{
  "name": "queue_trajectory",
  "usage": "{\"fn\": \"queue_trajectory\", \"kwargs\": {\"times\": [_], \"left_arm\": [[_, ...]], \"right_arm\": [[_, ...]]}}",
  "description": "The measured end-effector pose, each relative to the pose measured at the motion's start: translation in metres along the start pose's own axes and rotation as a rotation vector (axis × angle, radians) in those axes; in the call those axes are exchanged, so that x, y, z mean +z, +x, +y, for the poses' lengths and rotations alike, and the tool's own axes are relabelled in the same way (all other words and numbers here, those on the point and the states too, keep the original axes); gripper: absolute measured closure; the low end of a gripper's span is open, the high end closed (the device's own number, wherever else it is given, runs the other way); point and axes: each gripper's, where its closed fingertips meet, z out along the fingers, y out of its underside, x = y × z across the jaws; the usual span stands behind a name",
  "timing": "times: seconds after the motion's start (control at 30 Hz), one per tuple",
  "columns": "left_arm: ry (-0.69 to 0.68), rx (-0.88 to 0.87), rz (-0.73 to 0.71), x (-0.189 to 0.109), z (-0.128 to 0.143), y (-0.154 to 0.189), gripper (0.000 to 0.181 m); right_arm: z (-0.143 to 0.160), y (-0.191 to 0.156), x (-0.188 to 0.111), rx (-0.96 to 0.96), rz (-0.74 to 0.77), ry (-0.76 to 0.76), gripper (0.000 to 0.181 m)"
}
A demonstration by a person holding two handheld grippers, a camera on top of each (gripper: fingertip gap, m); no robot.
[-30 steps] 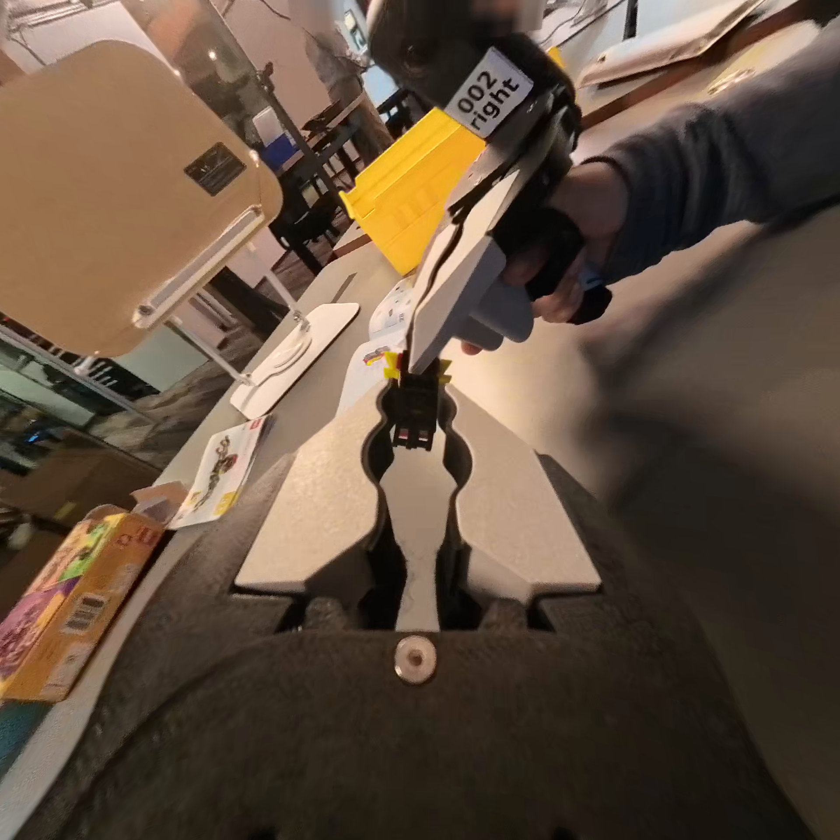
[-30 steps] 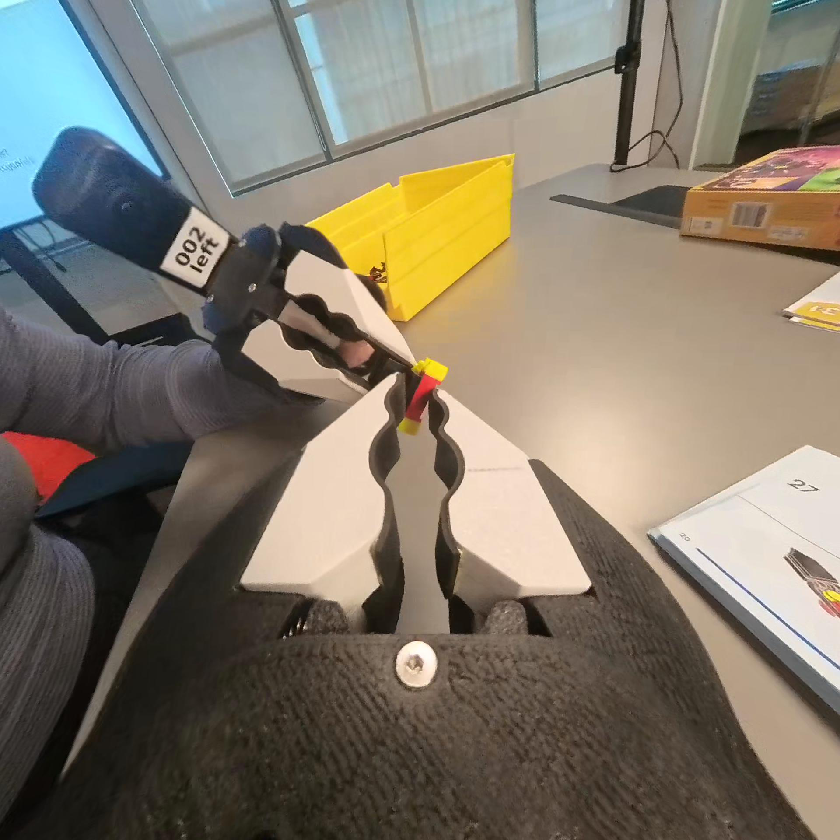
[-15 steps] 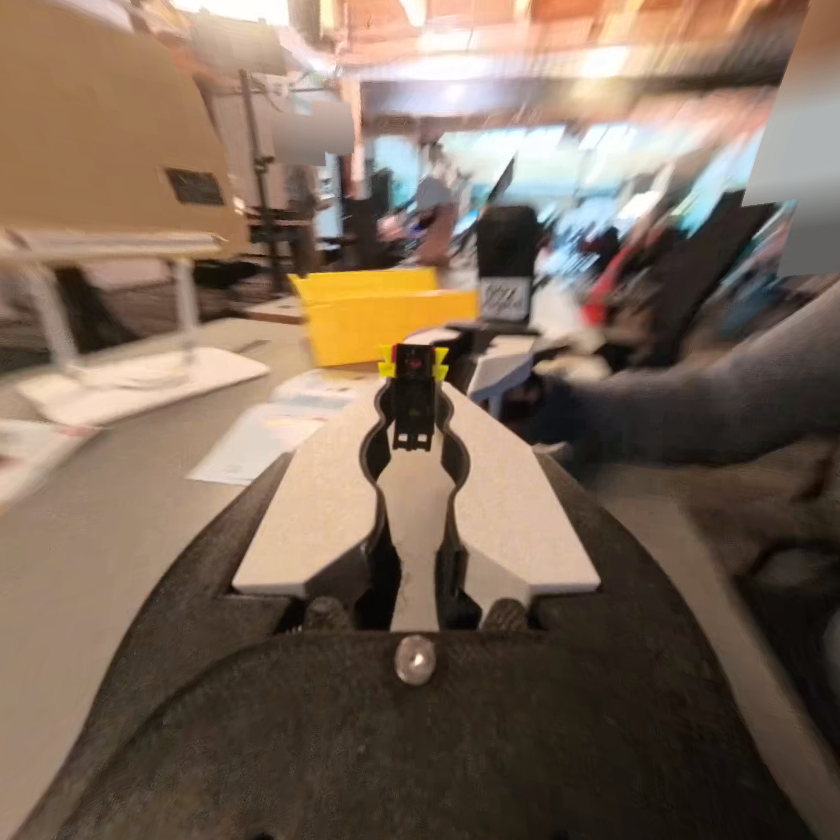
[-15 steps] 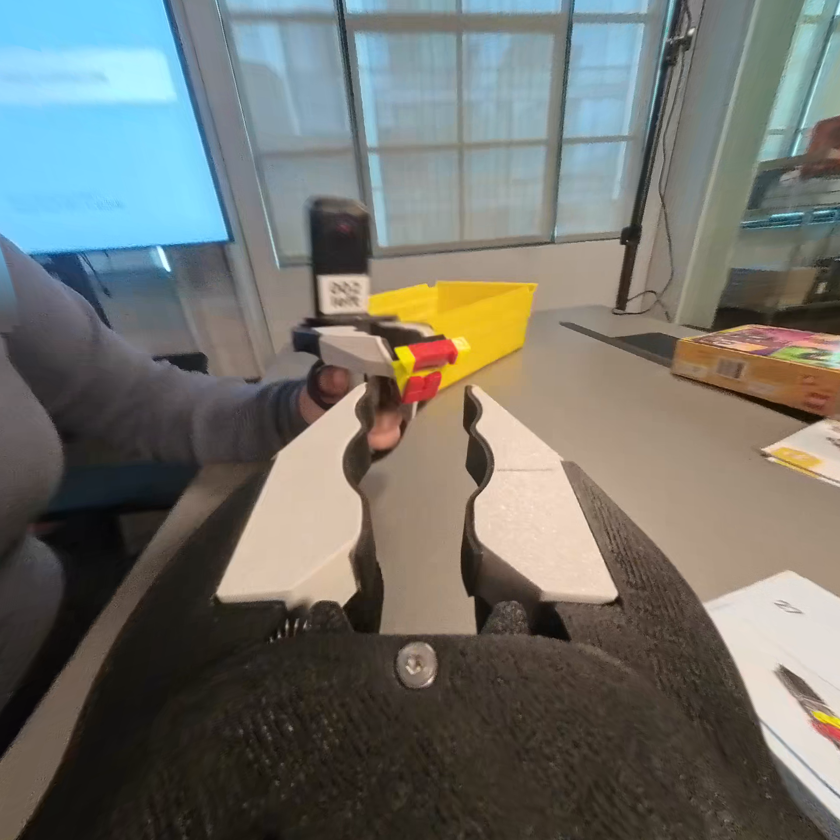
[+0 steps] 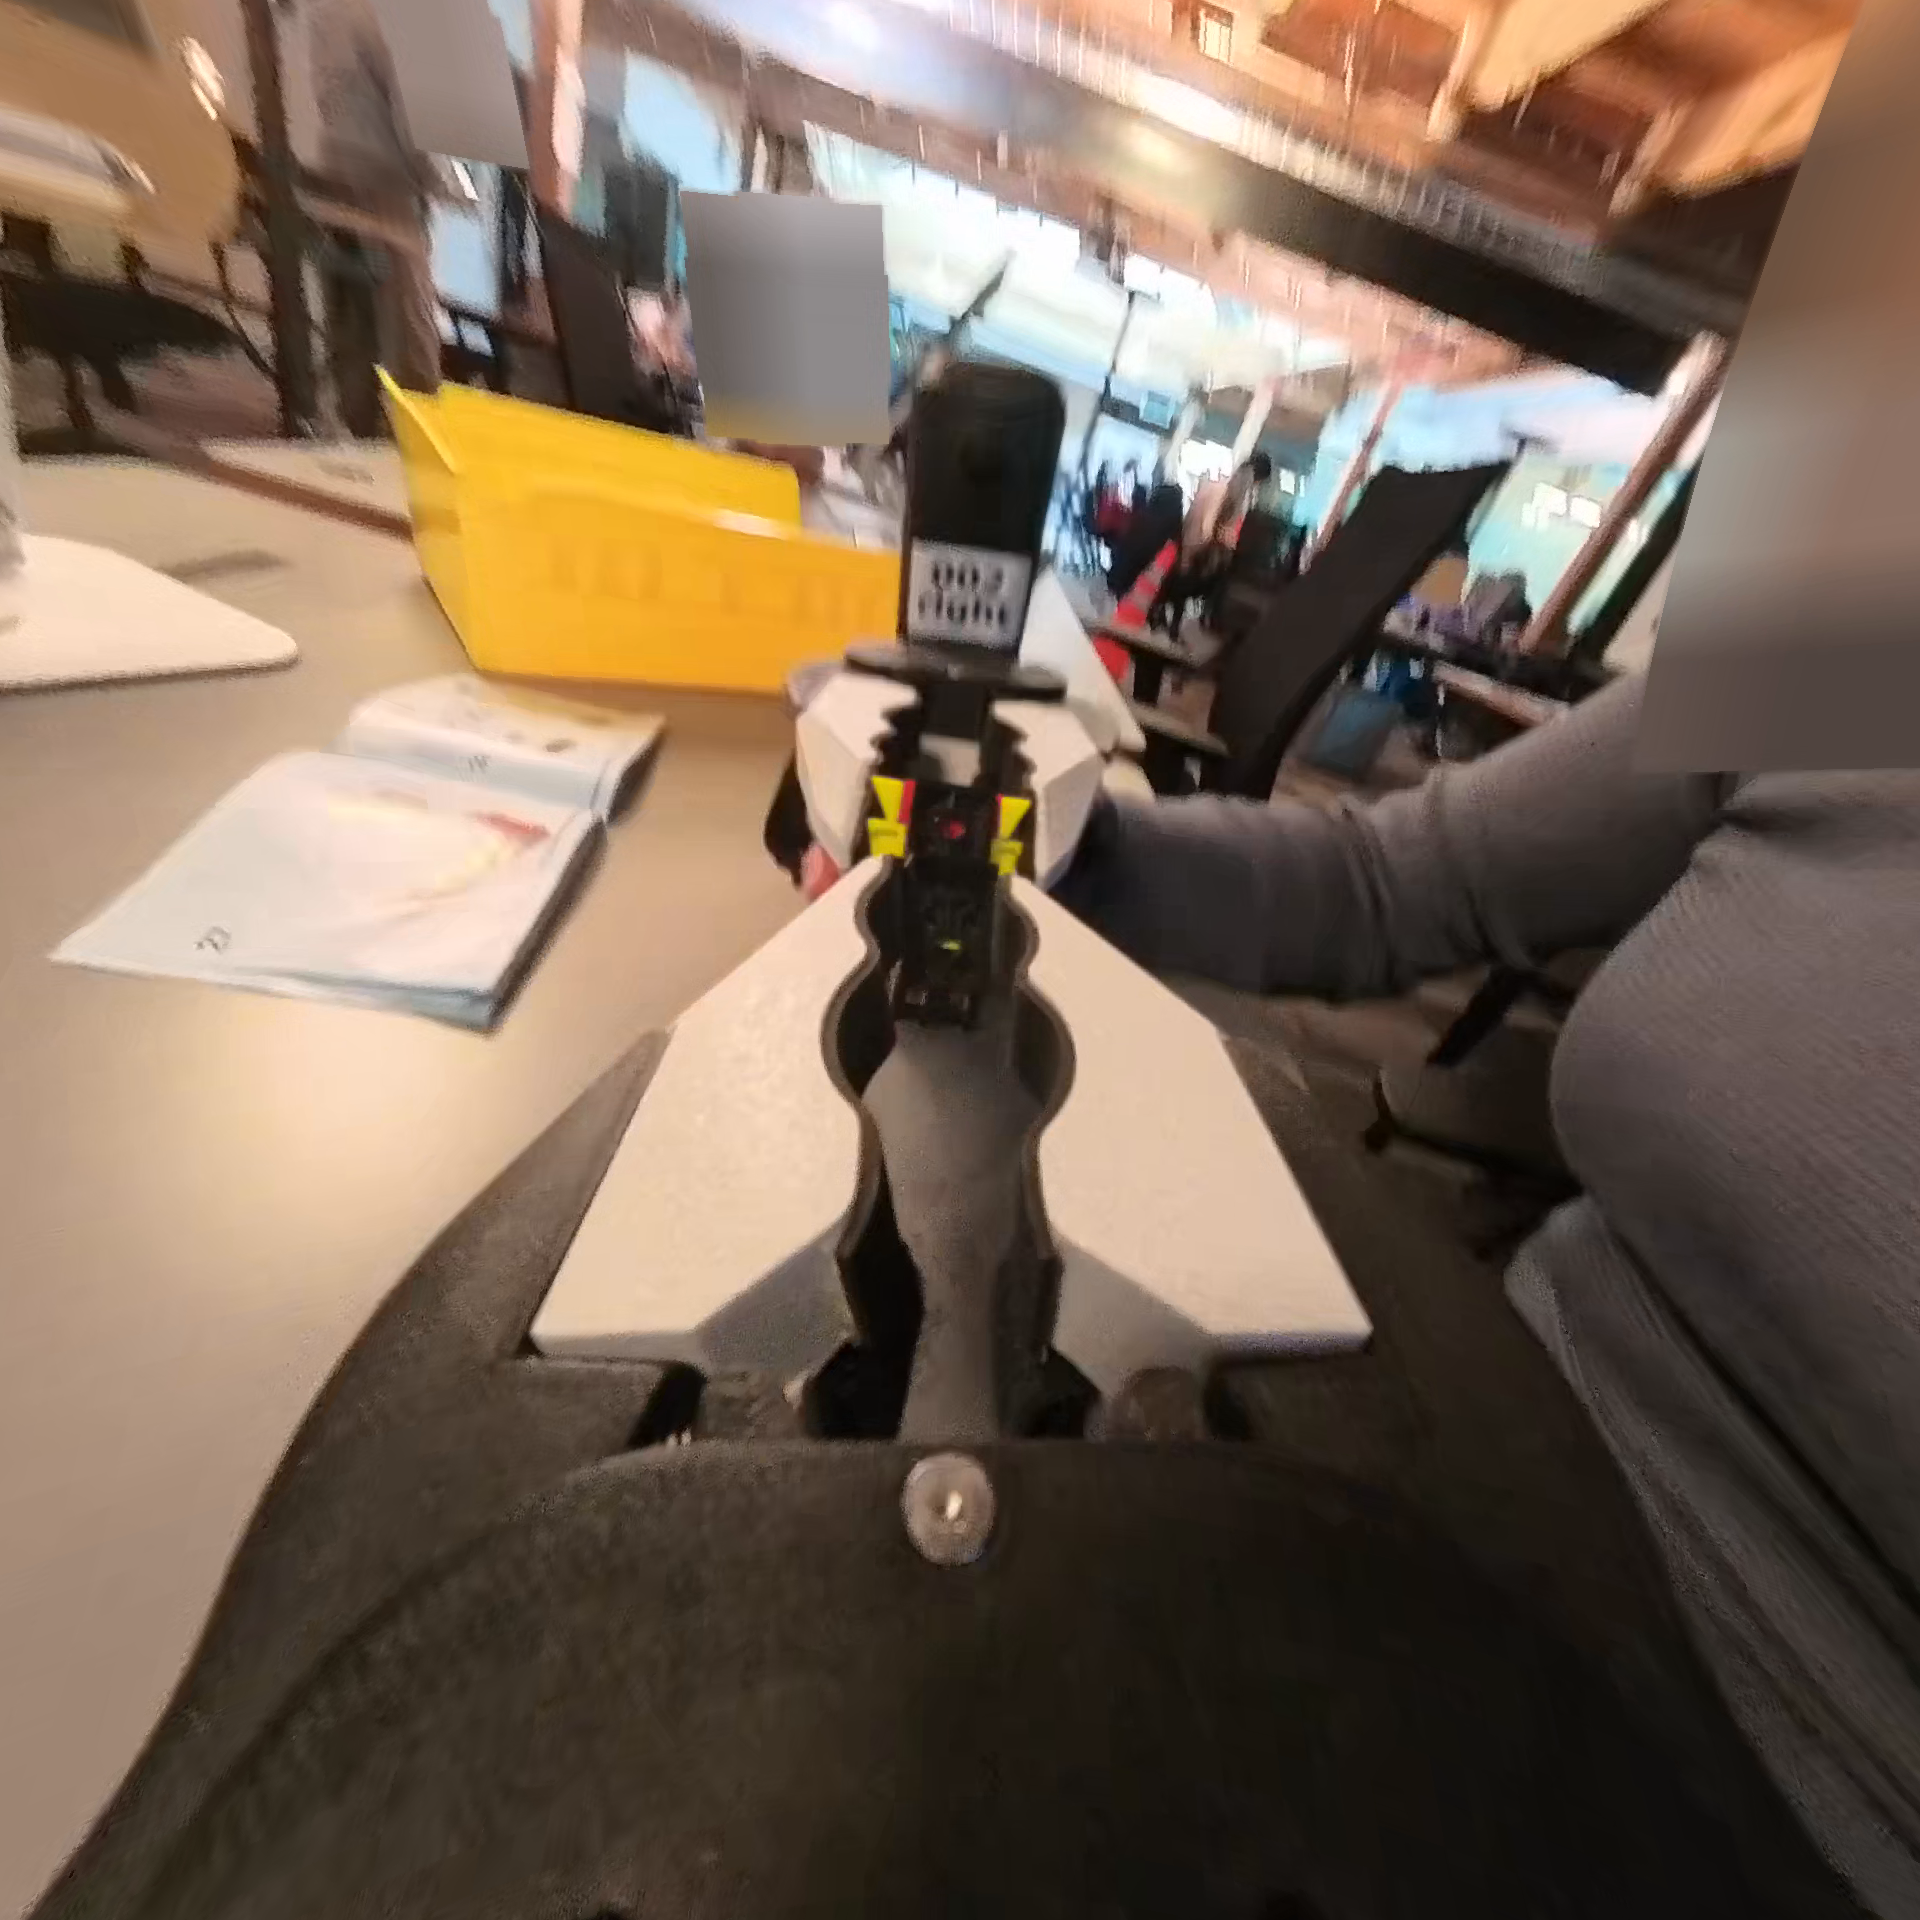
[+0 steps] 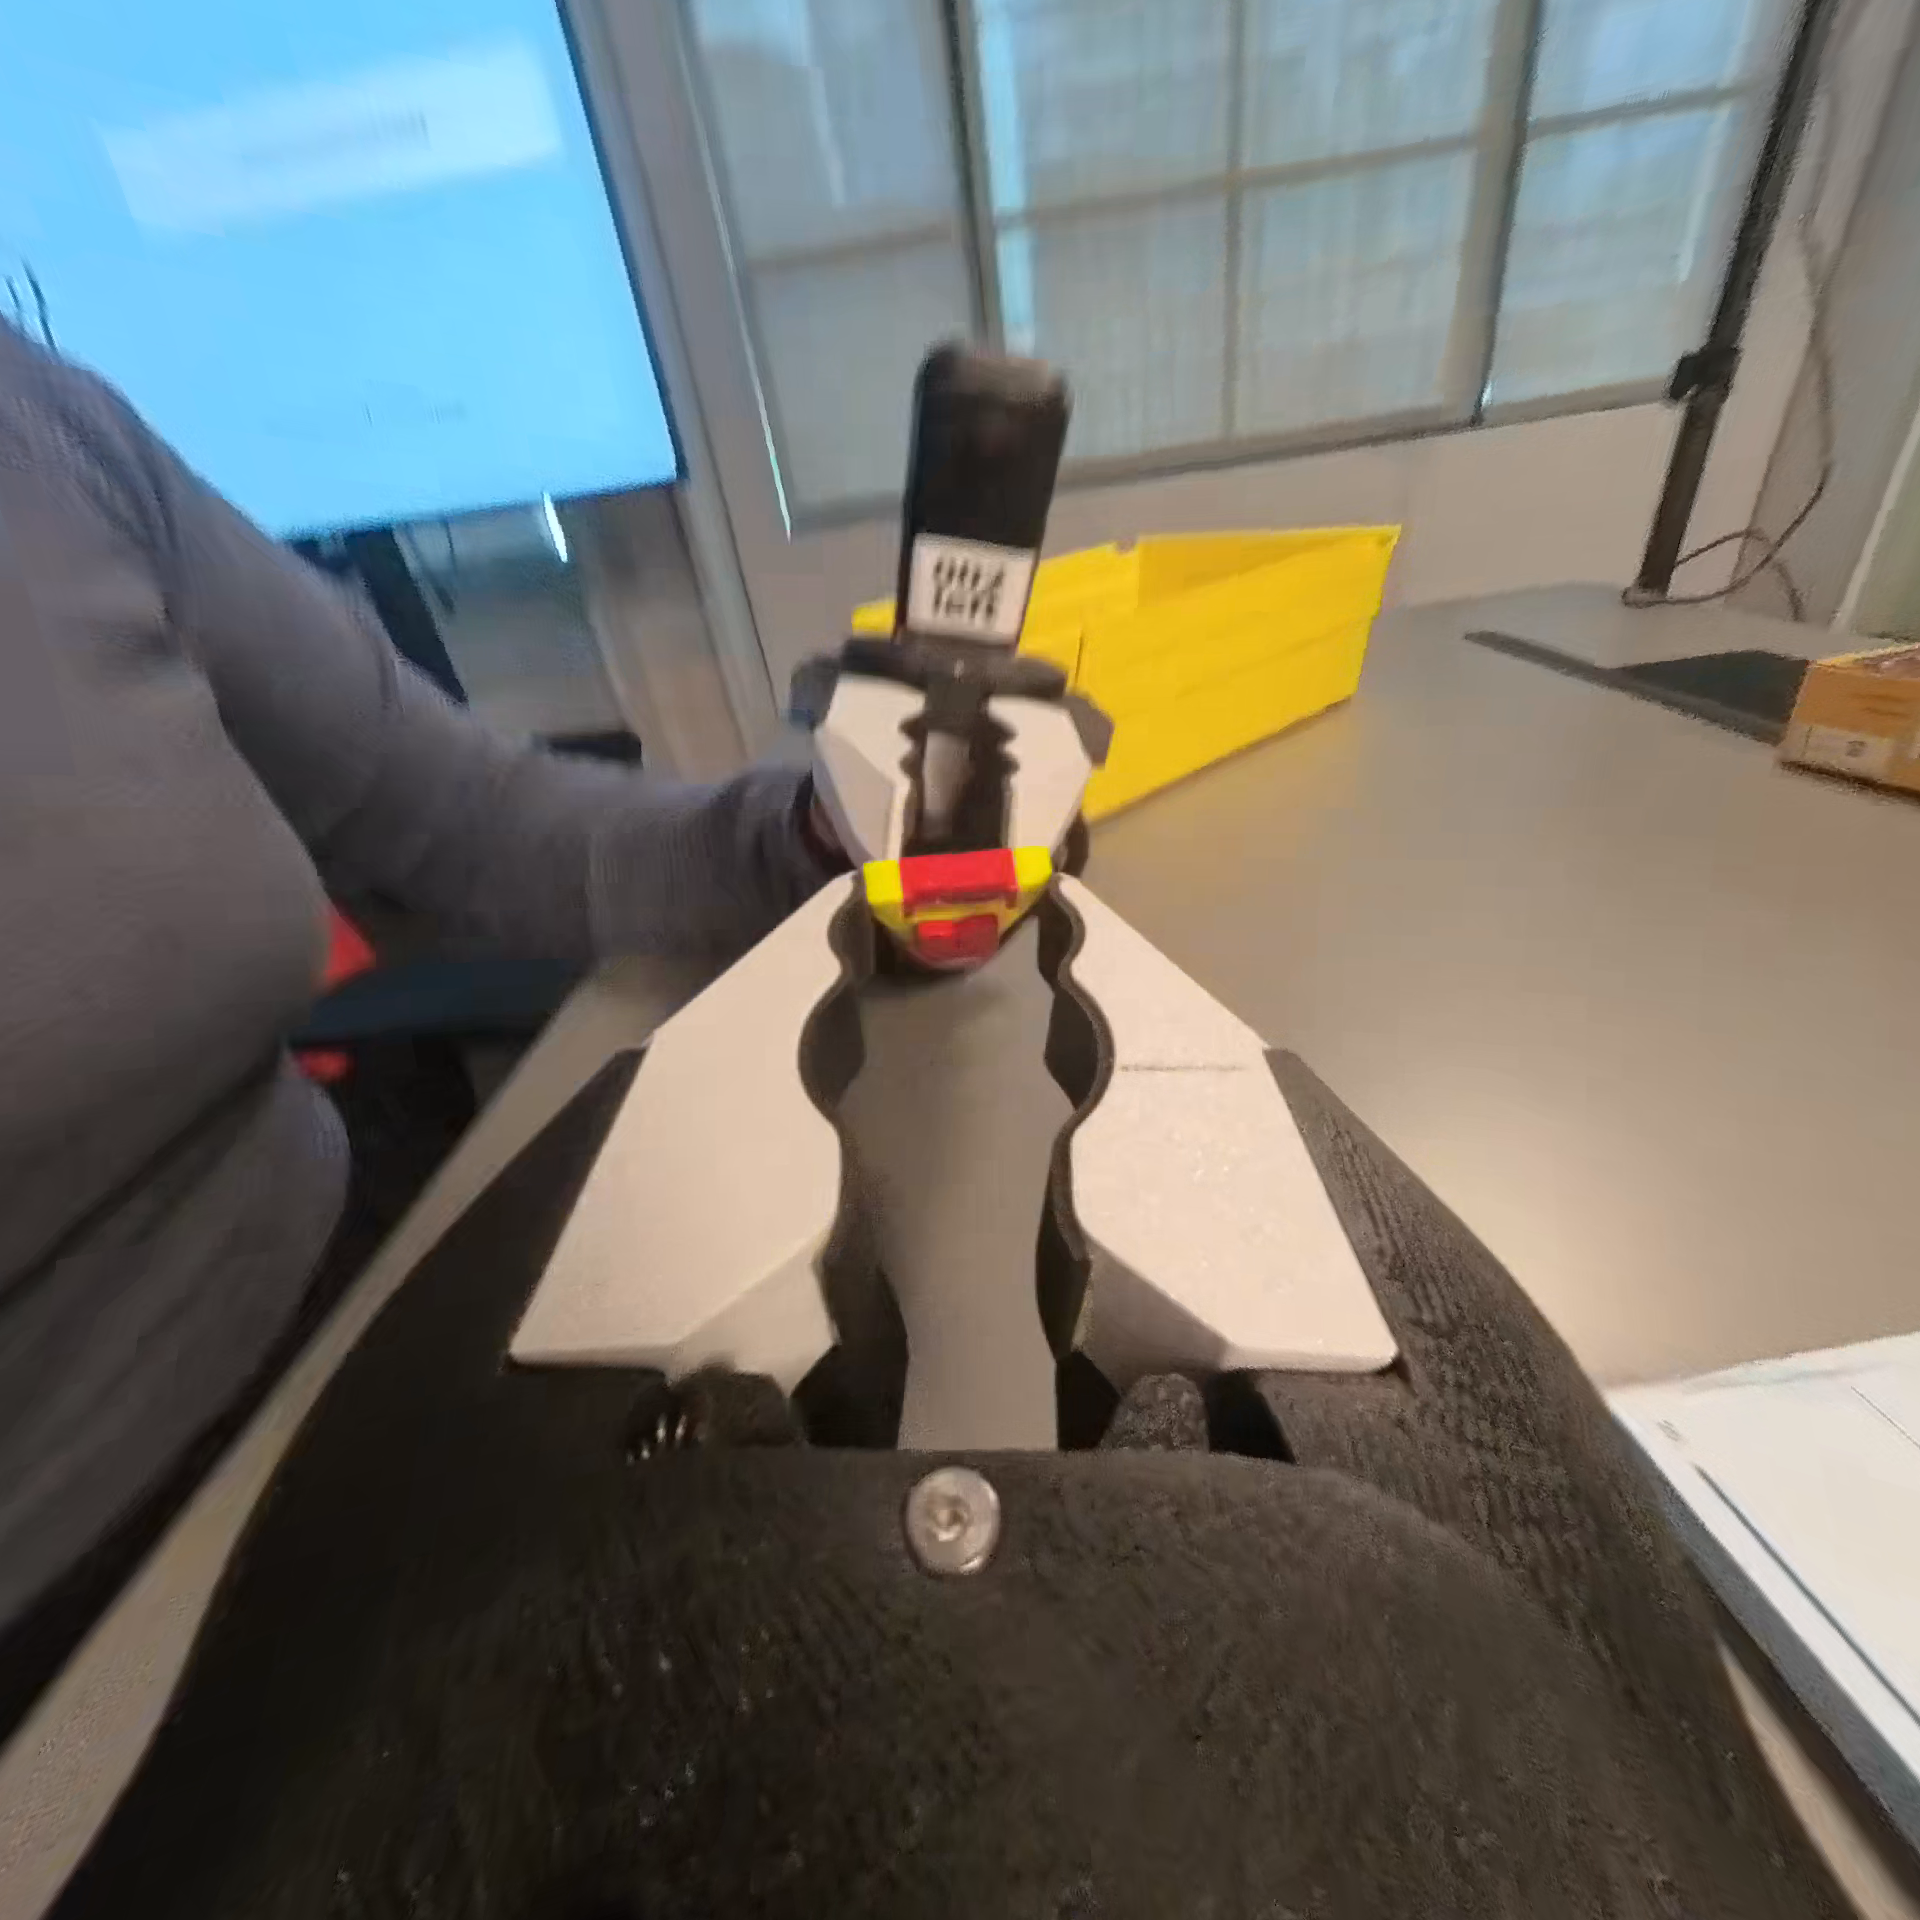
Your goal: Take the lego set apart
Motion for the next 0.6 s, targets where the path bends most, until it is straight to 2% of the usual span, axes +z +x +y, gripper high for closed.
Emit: {"fn": "queue_trajectory", "kwargs": {"times": [0.1, 0.23, 0.37, 0.5, 0.57, 0.6], "left_arm": [[-0.145, -0.025, 0.042, -0.003, 0.025, -0.003, 0.166], [-0.261, -0.030, 0.026, -0.009, 0.040, -0.012, 0.166], [-0.353, 0.080, -0.074, -0.011, 0.053, -0.027, 0.166], [-0.433, 0.255, -0.114, -0.010, 0.064, -0.029, 0.166], [-0.447, 0.293, -0.123, -0.008, 0.066, -0.029, 0.166], [-0.452, 0.294, -0.120, -0.008, 0.066, -0.029, 0.166]], "right_arm": [[0.030, 0.001, -0.001, -0.120, 0.007, -0.202, 0.151], [0.064, 0.011, -0.008, -0.266, 0.079, -0.452, 0.151], [0.075, 0.021, -0.010, -0.187, 0.138, -0.531, 0.151], [0.065, 0.022, -0.007, 0.025, 0.122, -0.442, 0.137], [0.068, 0.020, -0.004, 0.040, 0.113, -0.459, 0.144], [0.069, 0.020, -0.003, 0.030, 0.119, -0.468, 0.153]]}}
